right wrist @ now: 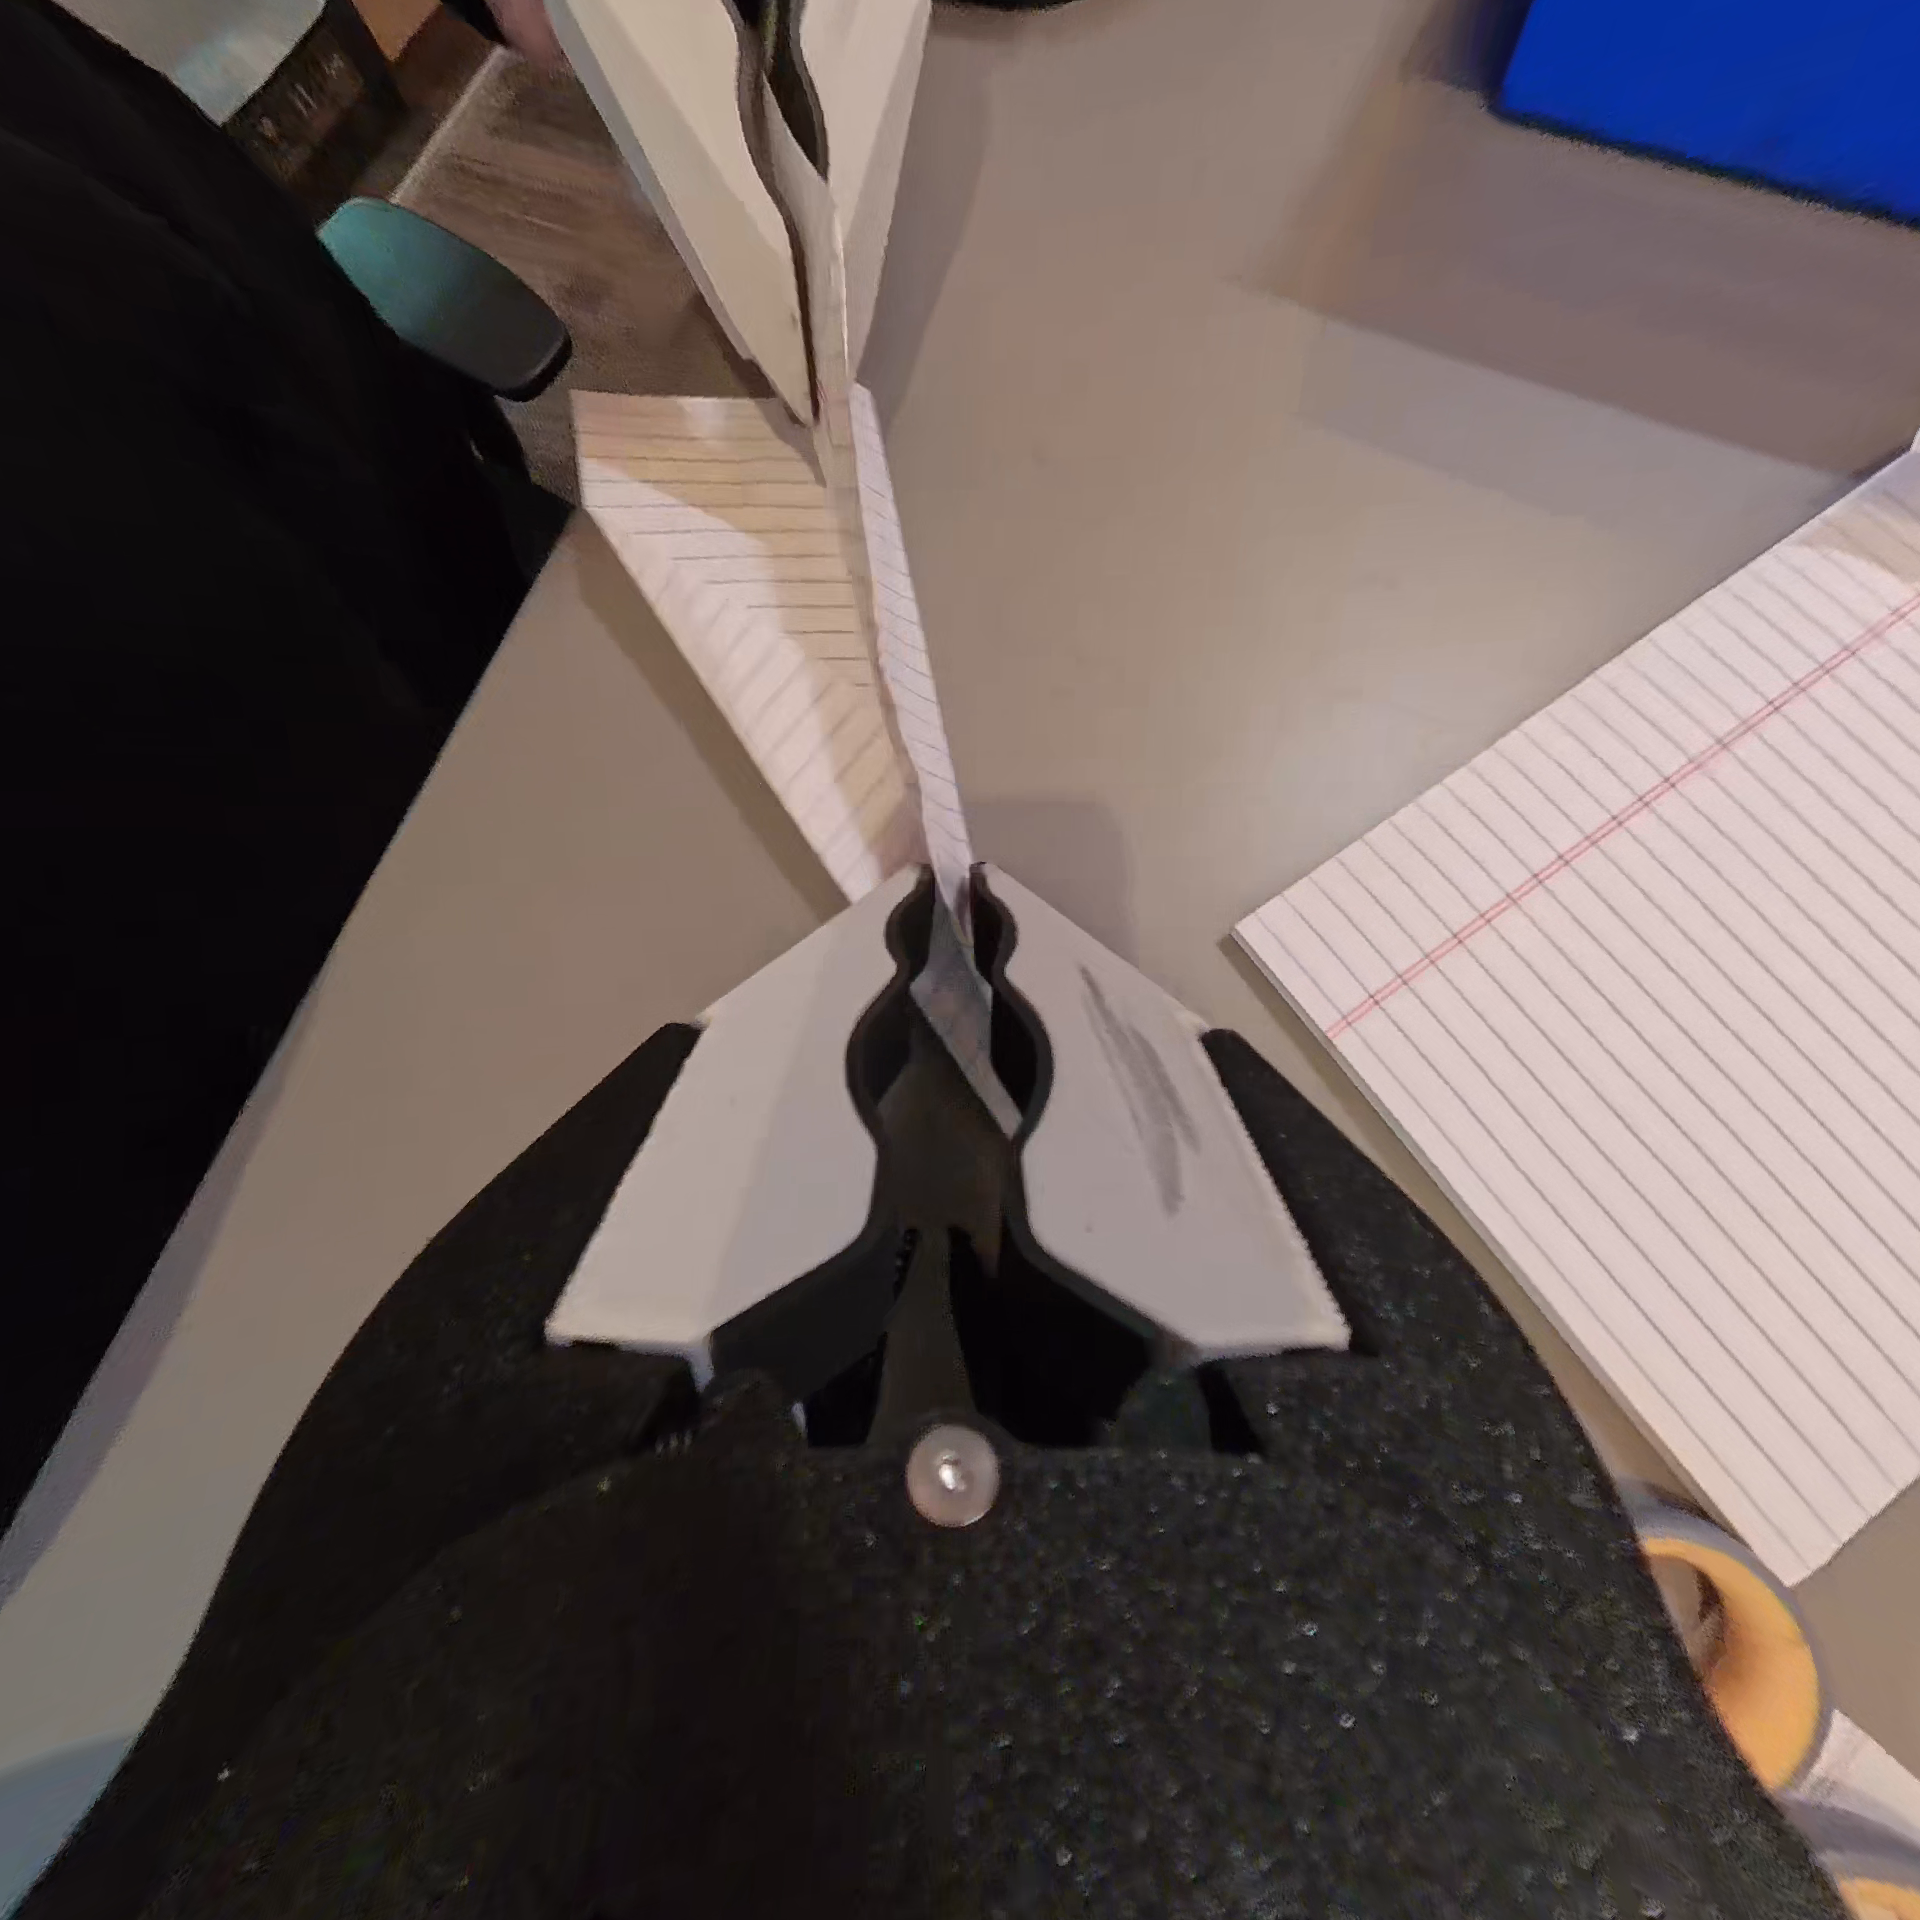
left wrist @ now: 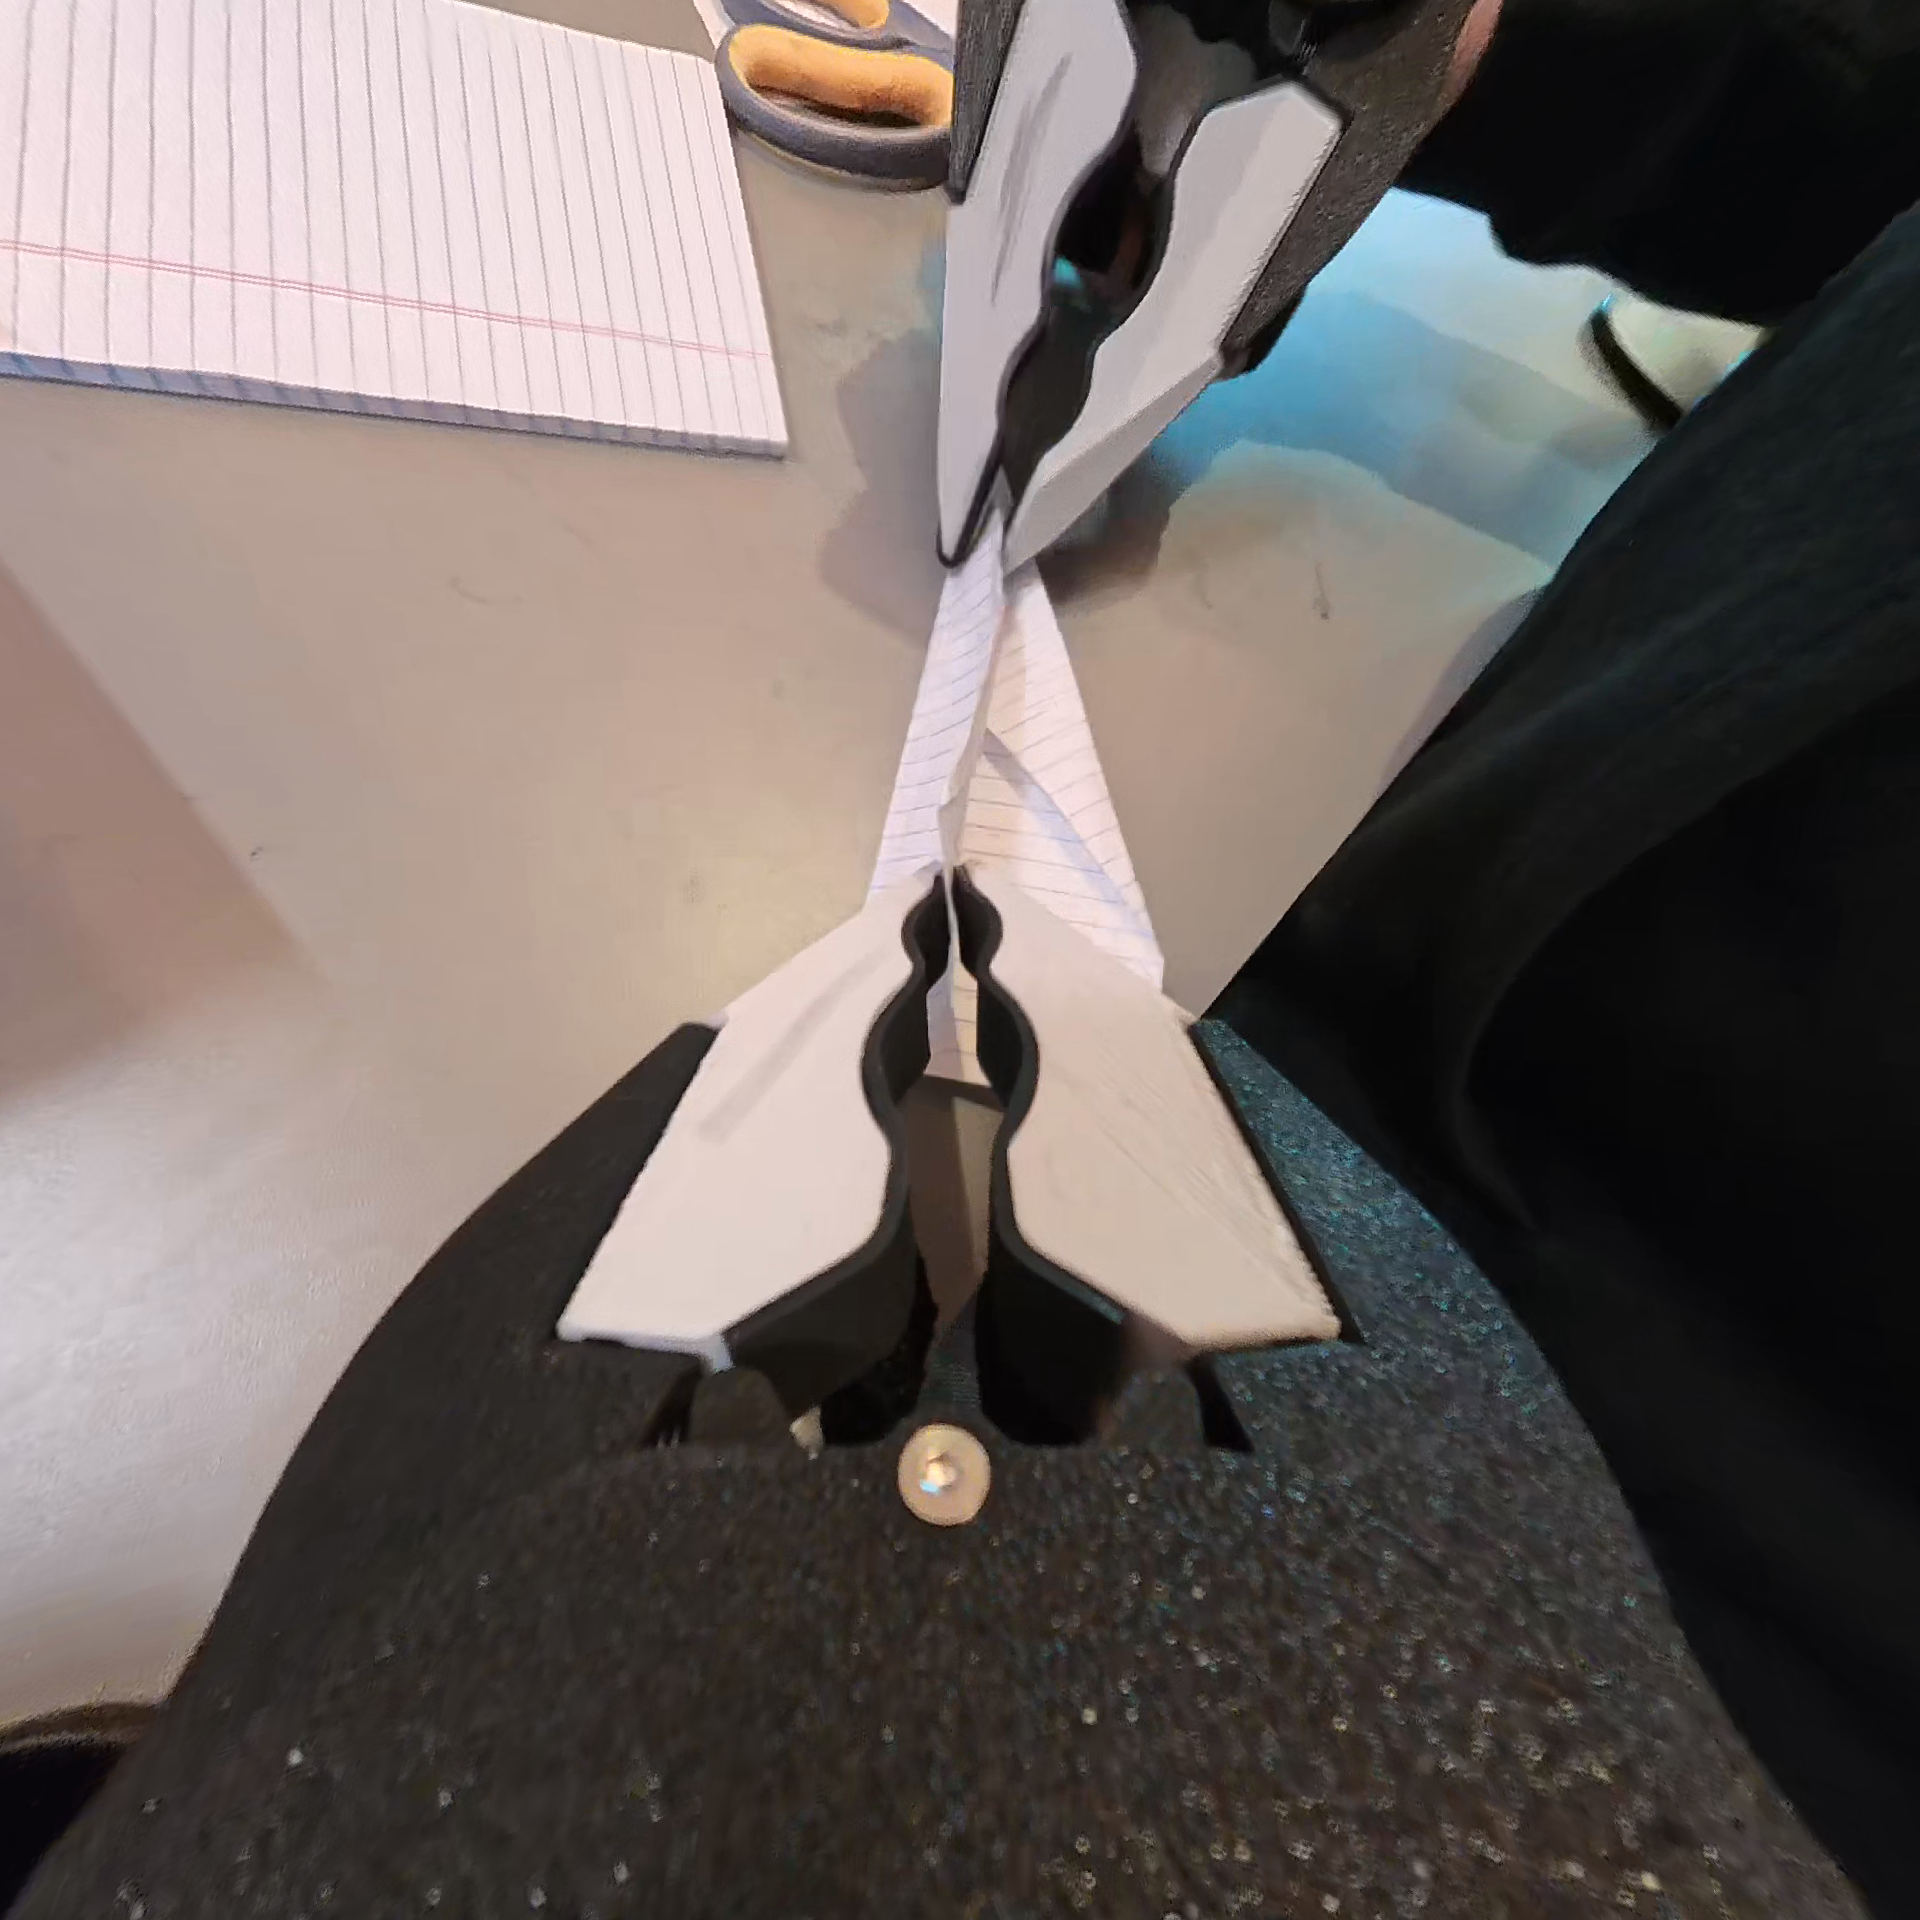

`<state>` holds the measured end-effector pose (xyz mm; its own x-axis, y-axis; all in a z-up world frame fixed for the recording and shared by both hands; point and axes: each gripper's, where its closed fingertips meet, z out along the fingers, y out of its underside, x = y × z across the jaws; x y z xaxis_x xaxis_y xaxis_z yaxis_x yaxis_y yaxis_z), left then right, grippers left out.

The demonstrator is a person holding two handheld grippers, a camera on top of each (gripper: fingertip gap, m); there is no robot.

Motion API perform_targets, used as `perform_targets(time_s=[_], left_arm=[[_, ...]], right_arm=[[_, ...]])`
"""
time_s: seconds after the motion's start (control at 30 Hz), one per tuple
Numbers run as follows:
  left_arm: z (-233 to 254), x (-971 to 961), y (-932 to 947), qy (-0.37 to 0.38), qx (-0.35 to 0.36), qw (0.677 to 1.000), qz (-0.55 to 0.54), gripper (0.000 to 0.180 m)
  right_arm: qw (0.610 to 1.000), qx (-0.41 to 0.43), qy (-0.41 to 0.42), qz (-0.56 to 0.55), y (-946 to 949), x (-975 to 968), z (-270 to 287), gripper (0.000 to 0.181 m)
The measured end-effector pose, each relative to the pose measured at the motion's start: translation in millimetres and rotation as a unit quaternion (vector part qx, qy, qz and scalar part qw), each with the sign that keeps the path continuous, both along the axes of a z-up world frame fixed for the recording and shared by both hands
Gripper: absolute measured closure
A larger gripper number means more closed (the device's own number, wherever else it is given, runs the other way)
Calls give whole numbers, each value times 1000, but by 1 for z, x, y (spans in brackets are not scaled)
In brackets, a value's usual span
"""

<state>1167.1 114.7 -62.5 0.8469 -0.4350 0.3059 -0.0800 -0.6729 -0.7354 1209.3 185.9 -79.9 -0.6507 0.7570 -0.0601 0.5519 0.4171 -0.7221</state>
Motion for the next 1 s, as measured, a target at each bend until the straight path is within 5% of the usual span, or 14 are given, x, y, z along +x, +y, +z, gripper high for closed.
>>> perform_targets(time_s=[0.3, 1.0], left_arm=[[-9, 4, -6, 25, -2, 1000, -11, 180], [-7, -7, -5, -92, -26, 995, 28, 180]], right_arm=[[999, -39, -23, 9, -14, 9, -1, 181], [997, -34, -61, 32, -6, -8, -3, 181]])
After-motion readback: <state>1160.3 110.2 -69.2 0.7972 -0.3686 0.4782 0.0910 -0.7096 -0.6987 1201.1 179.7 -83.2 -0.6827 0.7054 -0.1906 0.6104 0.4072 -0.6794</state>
